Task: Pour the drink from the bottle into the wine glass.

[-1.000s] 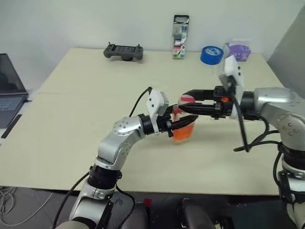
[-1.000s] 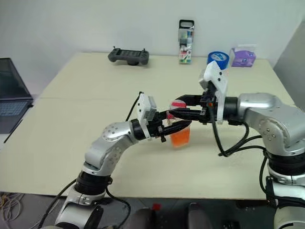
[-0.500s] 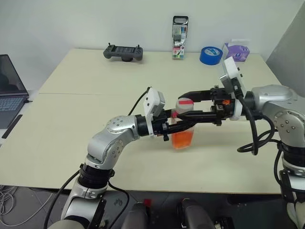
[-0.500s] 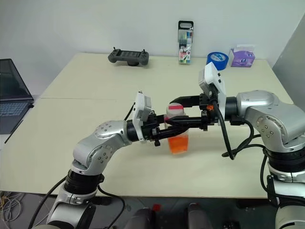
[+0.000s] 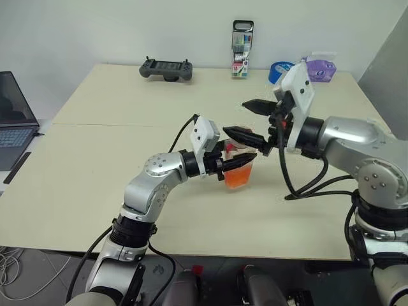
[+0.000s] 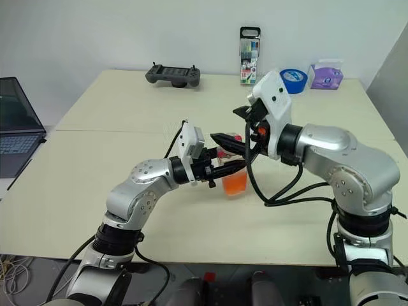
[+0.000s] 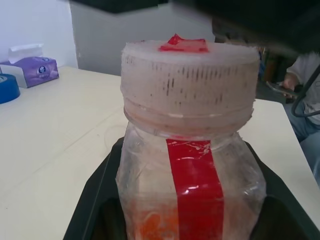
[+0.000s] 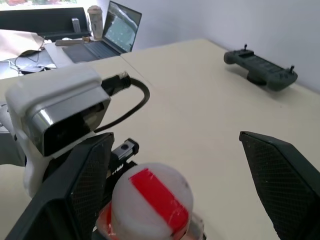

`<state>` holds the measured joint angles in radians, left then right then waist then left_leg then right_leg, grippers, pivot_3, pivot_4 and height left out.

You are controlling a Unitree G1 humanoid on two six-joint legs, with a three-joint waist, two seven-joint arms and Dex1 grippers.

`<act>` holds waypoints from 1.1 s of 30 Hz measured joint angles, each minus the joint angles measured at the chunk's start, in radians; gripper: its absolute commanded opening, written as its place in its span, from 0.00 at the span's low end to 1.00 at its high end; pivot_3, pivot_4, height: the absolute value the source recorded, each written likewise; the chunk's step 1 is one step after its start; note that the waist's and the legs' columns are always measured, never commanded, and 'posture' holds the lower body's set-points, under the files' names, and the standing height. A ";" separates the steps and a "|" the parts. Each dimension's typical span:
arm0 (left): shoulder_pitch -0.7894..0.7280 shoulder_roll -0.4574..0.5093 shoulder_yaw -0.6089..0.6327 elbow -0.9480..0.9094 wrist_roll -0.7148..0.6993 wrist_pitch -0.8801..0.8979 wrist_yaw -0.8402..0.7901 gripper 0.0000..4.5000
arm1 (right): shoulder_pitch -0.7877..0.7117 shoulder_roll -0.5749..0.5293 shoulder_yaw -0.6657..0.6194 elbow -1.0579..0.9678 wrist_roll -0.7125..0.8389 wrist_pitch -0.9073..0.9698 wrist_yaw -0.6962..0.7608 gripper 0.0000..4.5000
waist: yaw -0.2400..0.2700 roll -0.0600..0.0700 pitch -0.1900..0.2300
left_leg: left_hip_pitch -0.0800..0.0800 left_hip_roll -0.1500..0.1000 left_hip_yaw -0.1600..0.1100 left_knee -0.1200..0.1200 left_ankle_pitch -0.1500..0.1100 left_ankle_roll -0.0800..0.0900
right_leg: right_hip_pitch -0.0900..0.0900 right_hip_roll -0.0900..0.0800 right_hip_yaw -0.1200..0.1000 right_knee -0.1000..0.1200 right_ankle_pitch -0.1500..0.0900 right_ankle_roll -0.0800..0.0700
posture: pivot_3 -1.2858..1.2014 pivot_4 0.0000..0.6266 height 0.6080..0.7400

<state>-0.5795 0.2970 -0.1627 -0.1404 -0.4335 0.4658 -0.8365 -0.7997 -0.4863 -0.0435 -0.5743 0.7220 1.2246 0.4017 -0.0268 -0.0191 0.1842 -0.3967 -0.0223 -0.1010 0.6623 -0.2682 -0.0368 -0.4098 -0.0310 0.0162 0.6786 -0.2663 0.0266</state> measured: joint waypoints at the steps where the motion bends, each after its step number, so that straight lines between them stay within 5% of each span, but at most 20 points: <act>1: 0.000 -0.003 0.000 0.003 0.002 -0.006 -0.001 0.43 | 0.003 0.009 -0.012 -0.018 0.011 0.029 -0.022 0.95 | 0.000 0.000 0.000 | 0.000 0.000 0.000 0.000 0.000 0.000 | 0.000 0.000 0.000 0.000 0.000 0.000 | 0.52 0.24 1.00; 17: -0.027 -0.005 0.012 0.106 0.031 -0.086 -0.004 0.43 | 0.010 0.166 -0.100 -0.176 0.007 0.289 -0.264 0.95 | -0.003 0.000 0.000 | 0.001 0.000 0.001 0.000 0.000 0.001 | 0.000 0.003 -0.001 0.001 0.000 0.000 | 0.52 0.24 1.00; 20: -0.037 -0.005 0.013 0.118 0.040 -0.102 -0.006 0.43 | 0.010 0.209 -0.103 -0.193 0.002 0.320 -0.293 0.82 | -0.003 0.000 0.000 | 0.001 0.000 0.001 0.000 0.000 0.001 | 0.000 0.003 -0.001 0.002 0.000 0.000 | 0.52 0.24 1.00; 25: -0.043 -0.006 0.013 0.128 0.042 -0.109 -0.008 0.43 | 0.010 0.229 -0.103 -0.207 -0.014 0.355 -0.304 0.44 | -0.003 0.000 0.000 | 0.001 -0.001 0.001 0.000 0.000 0.001 | 0.000 0.003 -0.001 0.001 0.000 0.000 | 0.52 0.24 1.00; 33: -0.044 -0.010 0.013 0.139 0.045 -0.122 -0.005 0.42 | 0.007 0.219 -0.104 -0.182 -0.027 0.338 -0.264 0.42 | -0.003 0.000 0.000 | 0.001 -0.001 0.001 0.000 0.000 0.001 | 0.000 0.003 -0.001 0.001 0.000 0.000 | 0.52 0.24 1.00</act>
<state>-0.6231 0.2872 -0.1496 -0.0016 -0.3889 0.3440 -0.8419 -0.7929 -0.2672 -0.1475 -0.7565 0.6949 1.5629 0.1381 -0.0299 -0.0188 0.1841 -0.3958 -0.0230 -0.0996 0.6622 -0.2680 -0.0361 -0.4101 -0.0276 0.0149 0.6800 -0.2663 0.0266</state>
